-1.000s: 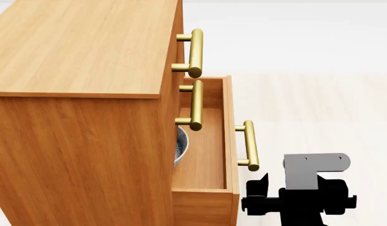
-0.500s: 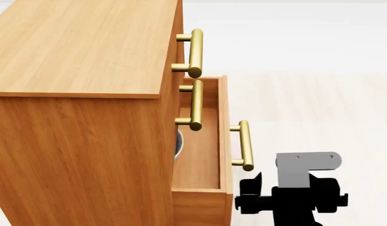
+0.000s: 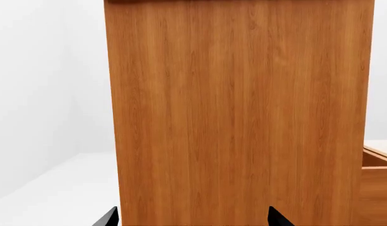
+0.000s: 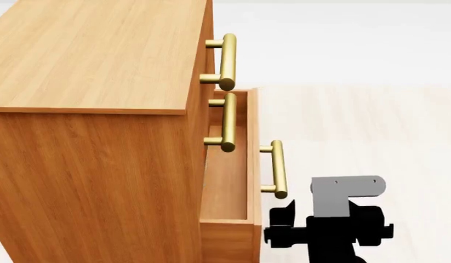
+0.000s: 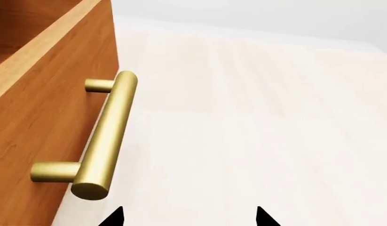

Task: Put the bowl in the bottom drawer of the cabinet and close it.

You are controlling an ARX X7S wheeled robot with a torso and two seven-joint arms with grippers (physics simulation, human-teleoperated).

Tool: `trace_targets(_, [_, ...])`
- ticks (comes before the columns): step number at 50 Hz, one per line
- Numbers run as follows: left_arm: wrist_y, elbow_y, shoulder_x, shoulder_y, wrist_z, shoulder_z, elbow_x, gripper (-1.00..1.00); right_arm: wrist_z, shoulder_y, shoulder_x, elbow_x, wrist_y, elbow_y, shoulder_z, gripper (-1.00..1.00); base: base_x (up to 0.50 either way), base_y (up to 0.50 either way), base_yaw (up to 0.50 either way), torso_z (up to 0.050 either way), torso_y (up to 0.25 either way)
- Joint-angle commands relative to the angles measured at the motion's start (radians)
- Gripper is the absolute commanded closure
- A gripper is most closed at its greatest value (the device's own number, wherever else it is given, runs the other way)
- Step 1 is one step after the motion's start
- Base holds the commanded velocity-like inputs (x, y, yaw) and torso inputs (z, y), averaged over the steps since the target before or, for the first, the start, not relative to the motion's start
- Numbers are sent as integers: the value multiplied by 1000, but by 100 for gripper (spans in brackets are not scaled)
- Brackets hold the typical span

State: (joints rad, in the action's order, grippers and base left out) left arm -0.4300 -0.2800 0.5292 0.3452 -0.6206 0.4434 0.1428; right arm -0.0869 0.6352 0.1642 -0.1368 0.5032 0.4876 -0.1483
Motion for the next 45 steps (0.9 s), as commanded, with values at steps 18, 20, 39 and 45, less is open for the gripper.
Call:
trace_targets(18, [32,-45,15,6,-8,-3,9,-100,-9,22,-36,-11,-20,48,-36,-100,0,0,0,0,0])
trace_targets(20, [33,-46,15,7,-9,-3,7,-100,-10,26,-37,-12,-24,57,-36,-100,0,0,0,0,0])
trace_targets(39, [28,-42,15,7,-10,-2,6,-100,-16,45,-60,-18,-47,100,-61,-100,0,0,0,-1,0])
trace_targets(45, [29,-45,15,7,-10,-1,8,-100,-17,55,-69,-20,-67,132,-69,-100,0,0,0,0,0])
